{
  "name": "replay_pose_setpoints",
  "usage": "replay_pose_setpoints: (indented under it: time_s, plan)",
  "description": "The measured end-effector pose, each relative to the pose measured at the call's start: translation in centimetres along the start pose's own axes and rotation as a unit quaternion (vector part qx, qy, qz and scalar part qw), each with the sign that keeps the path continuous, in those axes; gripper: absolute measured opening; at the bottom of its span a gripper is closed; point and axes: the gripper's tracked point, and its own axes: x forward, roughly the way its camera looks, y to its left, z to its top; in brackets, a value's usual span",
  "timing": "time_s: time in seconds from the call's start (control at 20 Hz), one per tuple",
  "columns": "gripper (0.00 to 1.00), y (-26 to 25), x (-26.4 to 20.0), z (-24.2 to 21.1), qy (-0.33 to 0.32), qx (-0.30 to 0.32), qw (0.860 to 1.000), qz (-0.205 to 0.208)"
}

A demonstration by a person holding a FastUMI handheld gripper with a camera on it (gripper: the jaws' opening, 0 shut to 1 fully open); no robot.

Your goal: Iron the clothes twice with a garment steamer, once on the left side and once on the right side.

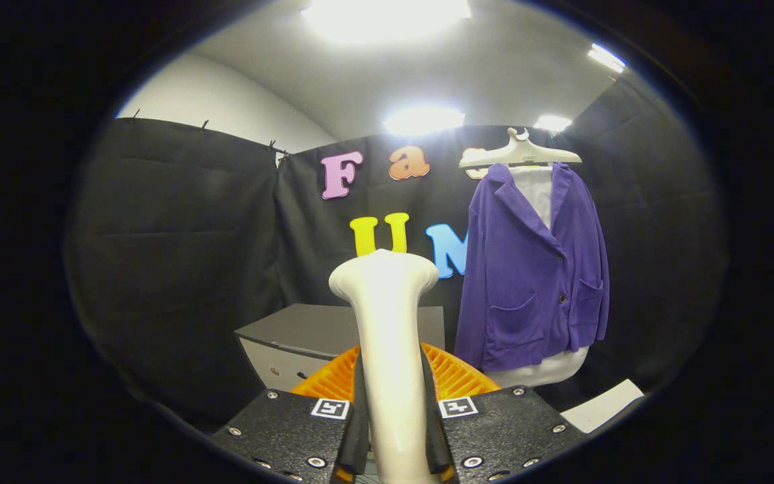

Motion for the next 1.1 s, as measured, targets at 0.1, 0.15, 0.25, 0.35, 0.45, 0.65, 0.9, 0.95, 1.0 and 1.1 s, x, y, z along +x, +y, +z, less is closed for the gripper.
replay_pose_setpoints:
  time_s: [0.1, 0.15, 0.25, 0.35, 0.45, 0.65, 0.9, 0.95, 1.0, 1.1]
  plan:
    - [0.34, -0.4, -0.1, -0.9, 0.007, -0.003, 1.000, -0.006]
    - [0.34, -0.6, -0.2, -1.4, 0.010, -0.002, 1.000, -0.008]
    - [0.34, -0.8, -0.2, -1.7, 0.014, 0.000, 1.000, -0.012]
    - [0.33, -1.0, -0.1, -1.9, 0.017, -0.001, 1.000, -0.016]
    - [0.33, -1.1, 0.2, -1.9, 0.018, -0.004, 1.000, -0.020]
    - [0.33, -1.1, 0.2, -2.2, 0.022, -0.002, 1.000, -0.018]
    - [0.34, -1.4, -0.1, -2.7, 0.037, -0.008, 0.999, -0.011]
    - [0.33, -1.5, -0.3, -2.8, 0.039, -0.010, 0.999, -0.007]
    - [0.33, -1.6, -0.5, -2.9, 0.040, -0.011, 0.999, -0.002]
    - [0.33, -1.9, -0.8, -2.9, 0.044, -0.014, 0.999, 0.008]
